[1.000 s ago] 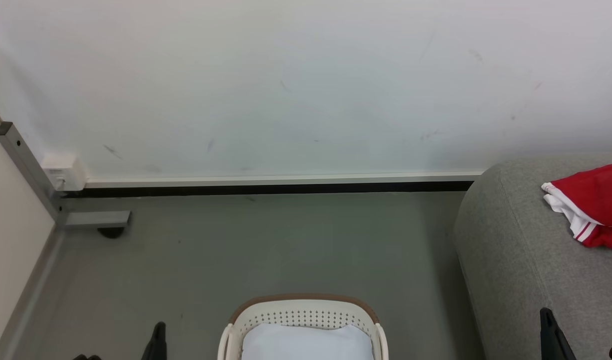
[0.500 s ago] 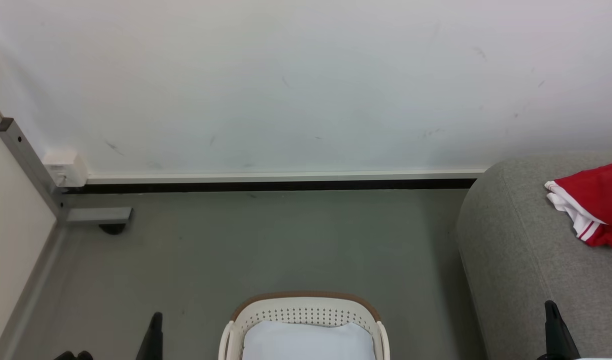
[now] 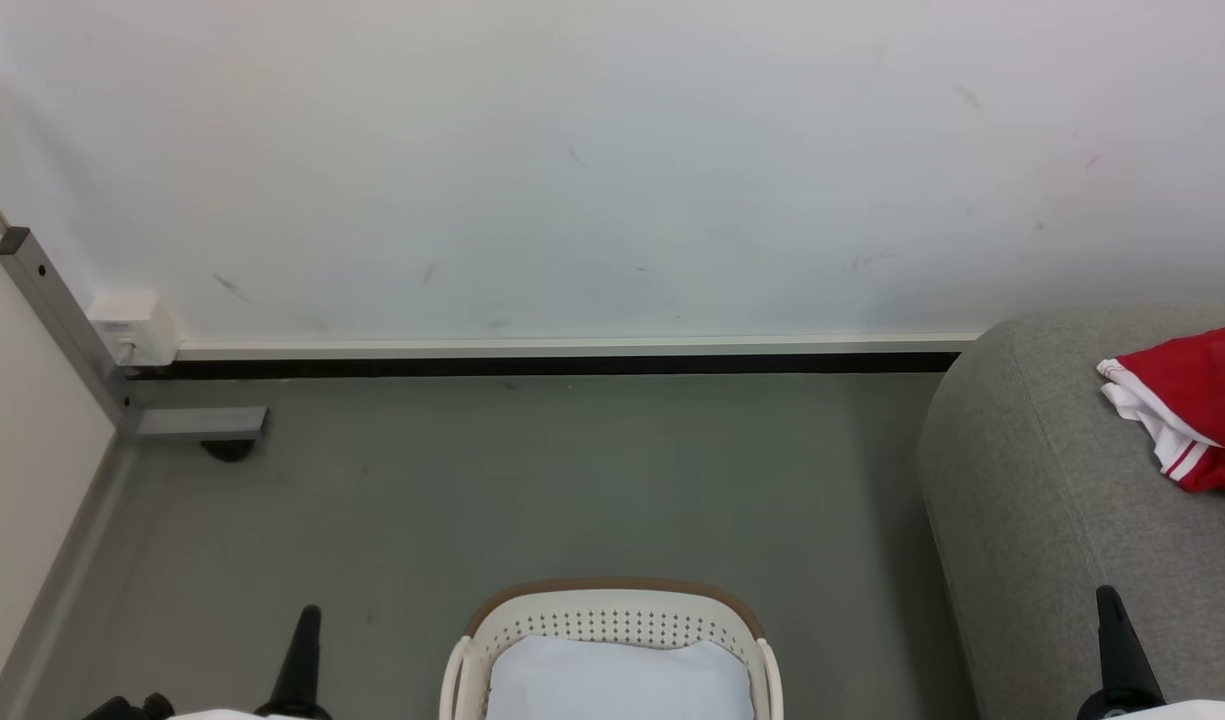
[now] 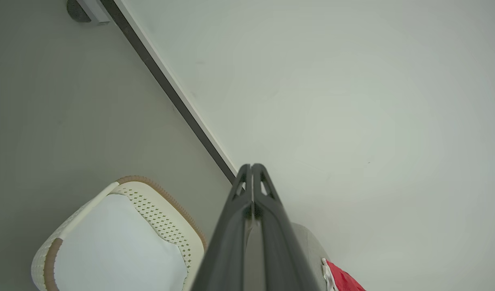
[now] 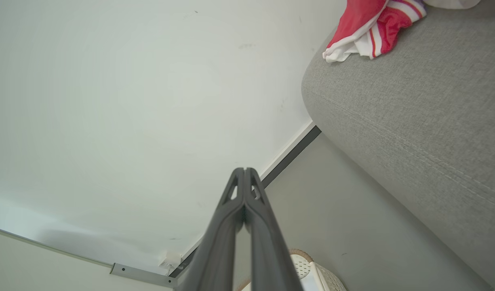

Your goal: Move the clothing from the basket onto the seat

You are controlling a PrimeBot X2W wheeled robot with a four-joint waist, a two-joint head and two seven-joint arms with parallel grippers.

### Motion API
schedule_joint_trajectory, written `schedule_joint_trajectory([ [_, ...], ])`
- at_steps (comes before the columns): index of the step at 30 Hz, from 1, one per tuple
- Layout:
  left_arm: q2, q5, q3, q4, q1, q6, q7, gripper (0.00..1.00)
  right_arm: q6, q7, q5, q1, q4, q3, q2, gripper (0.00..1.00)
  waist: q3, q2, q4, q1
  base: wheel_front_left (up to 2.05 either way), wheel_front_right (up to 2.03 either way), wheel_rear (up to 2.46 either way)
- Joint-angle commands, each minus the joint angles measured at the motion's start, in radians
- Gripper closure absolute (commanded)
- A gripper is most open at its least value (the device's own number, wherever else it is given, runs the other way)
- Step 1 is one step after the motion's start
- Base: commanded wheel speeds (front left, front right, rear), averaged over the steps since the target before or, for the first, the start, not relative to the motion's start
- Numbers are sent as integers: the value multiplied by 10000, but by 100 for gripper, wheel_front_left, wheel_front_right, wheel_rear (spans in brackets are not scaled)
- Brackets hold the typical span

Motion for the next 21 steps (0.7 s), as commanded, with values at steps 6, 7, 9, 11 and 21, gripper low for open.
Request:
schedule_joint_trajectory([
  [6,-8,-790,174,-161,-280,-110,199,100,-12,197,895,-296,-168,-64,-128,100,37,-1,24,0,0,0,0],
  [7,-12,-870,188,-167,-291,-115,234,100,-12,228,995,-306,-175,-69,-129,100,43,-1,28,0,0,0,0],
  [9,-20,-1034,214,-179,-312,-138,281,100,-13,272,1201,-332,-193,-77,-131,100,56,-1,36,0,0,0,0],
  [11,-26,-1224,244,-190,-329,-158,346,100,-13,328,1439,-354,-210,-85,-133,100,68,-1,43,0,0,0,0],
  [21,-50,-2087,394,-244,-436,-243,585,100,-15,563,2418,-449,-278,-128,-142,100,129,-1,81,0,0,0,0],
])
